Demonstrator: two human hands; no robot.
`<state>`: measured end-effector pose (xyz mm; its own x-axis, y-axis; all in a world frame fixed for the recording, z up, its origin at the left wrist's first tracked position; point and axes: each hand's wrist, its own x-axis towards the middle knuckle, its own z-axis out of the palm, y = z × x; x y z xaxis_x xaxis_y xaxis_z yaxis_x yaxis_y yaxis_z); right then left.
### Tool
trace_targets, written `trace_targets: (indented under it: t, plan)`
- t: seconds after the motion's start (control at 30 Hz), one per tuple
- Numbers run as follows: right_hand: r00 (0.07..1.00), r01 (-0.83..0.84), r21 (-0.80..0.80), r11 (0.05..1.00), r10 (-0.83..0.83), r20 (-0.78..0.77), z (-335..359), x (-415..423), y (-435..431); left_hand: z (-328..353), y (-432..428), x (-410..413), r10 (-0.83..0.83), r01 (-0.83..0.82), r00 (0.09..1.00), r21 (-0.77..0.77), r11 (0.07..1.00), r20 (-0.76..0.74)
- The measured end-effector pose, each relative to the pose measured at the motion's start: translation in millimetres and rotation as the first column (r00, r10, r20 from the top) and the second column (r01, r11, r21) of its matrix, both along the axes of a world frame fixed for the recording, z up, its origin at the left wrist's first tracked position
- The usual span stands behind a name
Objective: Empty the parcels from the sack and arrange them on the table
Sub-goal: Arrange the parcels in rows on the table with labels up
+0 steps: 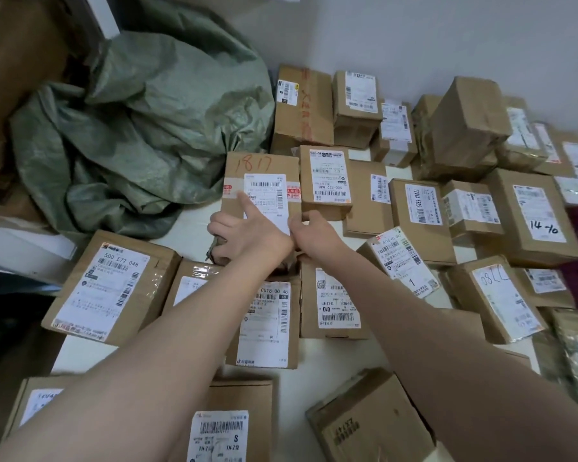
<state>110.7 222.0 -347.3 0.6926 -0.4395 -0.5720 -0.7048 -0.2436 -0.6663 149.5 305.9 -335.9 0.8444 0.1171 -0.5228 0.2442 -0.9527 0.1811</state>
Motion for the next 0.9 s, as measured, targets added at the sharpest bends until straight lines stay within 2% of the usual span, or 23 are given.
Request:
trace_targets:
  t: [0.1, 0.3, 0.4, 0.47, 0.5, 0.57, 0.6, 0.63, 0.7, 0.77, 0.9]
  plan:
    - [1.000, -0.004, 0.014, 1.000, 0.004, -0.004, -1, 3, 2, -1, 0, 3, 0.000, 0.001, 0.999, 0.006, 1.000, -0.034]
    - [0.992, 0.083, 0.146, 0.986, -0.096, 0.085, -2, -9, 0, -7, 1, 10, -0.030, 0.030, 0.999, -0.006, 1.000, 0.045]
    - [0.994, 0.043, -0.020, 0.999, -0.041, 0.097, 4, -28, -10, -3, 4, 3, -0.044, 0.047, 0.998, -0.056, 0.997, 0.052]
    - [0.989, 0.044, -0.199, 0.979, -0.015, 0.147, 13, -45, -22, -2, 4, -4, -0.116, 0.120, 0.987, -0.028, 0.992, 0.109]
    - [0.988, 0.065, -0.337, 0.939, -0.013, 0.154, 16, -54, -29, 0, 4, -8, -0.180, 0.183, 0.969, -0.003, 0.983, 0.170]
    - [0.995, 0.091, -0.614, 0.784, -0.050, 0.084, 22, -72, -45, 4, 1, -18, -0.291, 0.308, 0.908, -0.010, 0.951, 0.302]
    - [0.995, 0.056, -0.693, 0.719, -0.102, -0.026, 23, -81, -54, 6, -1, -23, -0.333, 0.365, 0.877, -0.030, 0.930, 0.345]
    - [0.970, -0.025, -0.709, 0.705, -0.154, -0.187, 24, -90, -60, 7, -3, -29, -0.386, 0.429, 0.843, -0.036, 0.902, 0.374]
    - [0.872, -0.189, -0.637, 0.747, -0.171, -0.459, 21, -108, -65, 9, -6, -44, -0.528, 0.575, 0.762, -0.017, 0.818, 0.375]
    - [0.843, -0.263, -0.629, 0.732, -0.143, -0.518, 12, -119, -64, 7, -8, -62, -0.681, 0.711, 0.677, -0.011, 0.703, 0.280]
    - [0.889, -0.203, -0.646, 0.736, -0.138, -0.437, 12, -128, -55, -16, -8, -97, -0.893, 0.885, 0.448, 0.124, 0.450, 0.047]
